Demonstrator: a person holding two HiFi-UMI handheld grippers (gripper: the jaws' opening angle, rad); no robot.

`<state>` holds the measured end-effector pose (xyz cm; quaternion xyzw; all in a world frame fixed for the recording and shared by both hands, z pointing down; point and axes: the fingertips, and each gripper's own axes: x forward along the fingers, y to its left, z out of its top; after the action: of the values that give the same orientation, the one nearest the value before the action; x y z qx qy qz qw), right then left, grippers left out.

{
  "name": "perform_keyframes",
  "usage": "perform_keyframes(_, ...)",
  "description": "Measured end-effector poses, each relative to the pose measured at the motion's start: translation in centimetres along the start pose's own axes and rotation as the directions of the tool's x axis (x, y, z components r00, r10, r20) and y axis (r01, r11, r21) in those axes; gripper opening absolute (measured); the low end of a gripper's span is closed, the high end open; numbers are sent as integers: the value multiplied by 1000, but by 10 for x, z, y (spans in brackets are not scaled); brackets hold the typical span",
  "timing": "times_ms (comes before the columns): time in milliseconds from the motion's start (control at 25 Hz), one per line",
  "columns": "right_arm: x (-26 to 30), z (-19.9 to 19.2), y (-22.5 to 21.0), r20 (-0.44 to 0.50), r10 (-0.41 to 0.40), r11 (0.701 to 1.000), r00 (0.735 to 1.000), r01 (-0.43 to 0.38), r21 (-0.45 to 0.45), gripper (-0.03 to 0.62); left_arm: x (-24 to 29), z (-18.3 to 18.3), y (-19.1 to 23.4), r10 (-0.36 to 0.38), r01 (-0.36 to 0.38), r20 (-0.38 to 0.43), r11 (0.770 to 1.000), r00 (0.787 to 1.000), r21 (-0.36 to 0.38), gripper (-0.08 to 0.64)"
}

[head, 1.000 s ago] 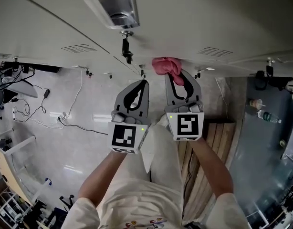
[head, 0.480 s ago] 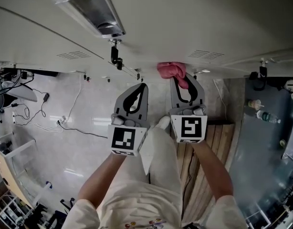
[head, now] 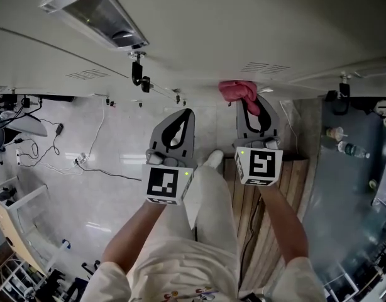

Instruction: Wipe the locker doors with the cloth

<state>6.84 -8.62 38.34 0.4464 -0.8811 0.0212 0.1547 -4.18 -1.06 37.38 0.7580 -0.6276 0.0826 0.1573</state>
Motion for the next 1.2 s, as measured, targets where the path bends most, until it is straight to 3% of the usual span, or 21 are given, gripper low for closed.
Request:
perform_keyframes(360, -10, -12, -30, -23, -63, 998, 998, 63, -17, 110, -7, -1, -1, -8, 8, 2, 1000, 1000, 4, 6)
perform_keyframes(600, -12, -15, -17, -27, -59, 998, 998, 59, -8, 109, -11, -8, 9, 9, -10, -15, 1000, 1000, -10, 6)
perform_keyframes(880, -14, -8, 63, -15, 99, 988, 995, -100, -115, 106, -21, -17, 16, 9, -9, -33, 1000, 999, -23, 6)
perform_keyframes(1200, 10, -10, 134, -53, 199, 974, 979, -203, -98, 106, -37, -23, 35, 22, -23, -38, 999, 999, -37, 6)
